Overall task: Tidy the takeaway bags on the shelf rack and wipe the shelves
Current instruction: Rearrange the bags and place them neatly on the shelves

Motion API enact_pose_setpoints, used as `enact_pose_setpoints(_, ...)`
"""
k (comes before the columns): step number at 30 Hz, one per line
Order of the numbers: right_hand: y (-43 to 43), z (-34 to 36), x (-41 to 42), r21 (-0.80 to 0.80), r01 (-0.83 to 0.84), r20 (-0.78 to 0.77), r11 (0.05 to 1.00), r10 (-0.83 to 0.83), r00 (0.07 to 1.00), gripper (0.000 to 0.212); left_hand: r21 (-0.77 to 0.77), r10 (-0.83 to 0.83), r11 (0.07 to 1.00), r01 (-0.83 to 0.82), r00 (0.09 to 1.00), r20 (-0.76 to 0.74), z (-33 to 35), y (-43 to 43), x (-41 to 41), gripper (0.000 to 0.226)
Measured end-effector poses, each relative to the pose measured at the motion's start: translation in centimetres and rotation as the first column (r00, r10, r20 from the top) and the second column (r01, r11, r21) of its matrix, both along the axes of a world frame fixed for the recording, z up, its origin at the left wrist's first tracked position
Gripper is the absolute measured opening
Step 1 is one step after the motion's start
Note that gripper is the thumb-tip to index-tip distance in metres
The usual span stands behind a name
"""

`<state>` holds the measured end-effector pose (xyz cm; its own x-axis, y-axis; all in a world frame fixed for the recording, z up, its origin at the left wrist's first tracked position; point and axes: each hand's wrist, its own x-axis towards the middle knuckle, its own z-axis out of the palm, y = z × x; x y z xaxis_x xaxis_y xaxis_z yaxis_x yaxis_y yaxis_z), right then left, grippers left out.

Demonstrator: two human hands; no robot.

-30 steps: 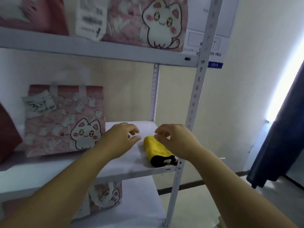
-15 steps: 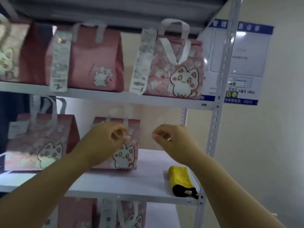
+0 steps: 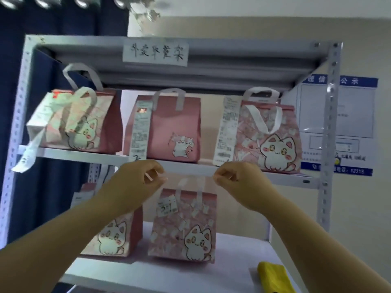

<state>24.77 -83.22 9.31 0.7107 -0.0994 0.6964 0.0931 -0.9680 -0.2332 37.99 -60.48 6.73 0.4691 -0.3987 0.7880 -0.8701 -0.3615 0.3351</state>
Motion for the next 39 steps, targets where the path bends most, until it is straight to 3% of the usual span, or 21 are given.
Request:
enact_pose_setpoints(10, 7.6, 1.2, 5.9, 0.011, 0.051, 0.064, 0.999, -0.052, 0.997, 0.018, 0.052, 0.050, 0.997, -0.051, 0.999, 0.021, 1.1, 9.3, 5.6, 0.011)
enact_pose_setpoints(18, 10.3, 0.2, 9.0, 0.023, 0.092, 0.051, 0.996, -0.093, 0.994, 0.012, 0.057, 0.012, 0.998, -0.013, 1.000, 0.020, -0.1, 11.5, 9.0, 0.008)
enact_pose_setpoints(30, 2.8, 0.7, 6.1, 0.073, 0.303, 0.162, 0.950, -0.311, 0.936, 0.016, 0.062, -0.157, 0.986, 0.152, 0.983, 0.090, 0.9, 2.0, 8.6, 0.012)
enact_pose_setpoints(35, -3.2, 0.9, 3.5, 0.164, 0.442, 0.301, 0.882, -0.471, 0.829, 0.014, 0.049, -0.238, 0.971, 0.234, 0.962, 0.132, 2.6, -4.6, 7.1, 0.018)
enact_pose_setpoints(39, -7.4, 1.5, 2.0, 0.209, 0.519, 0.393, 0.829, -0.557, 0.732, 0.033, 0.015, -0.263, 0.964, 0.264, 0.951, 0.164, 4.0, -10.2, 6.1, 0.034)
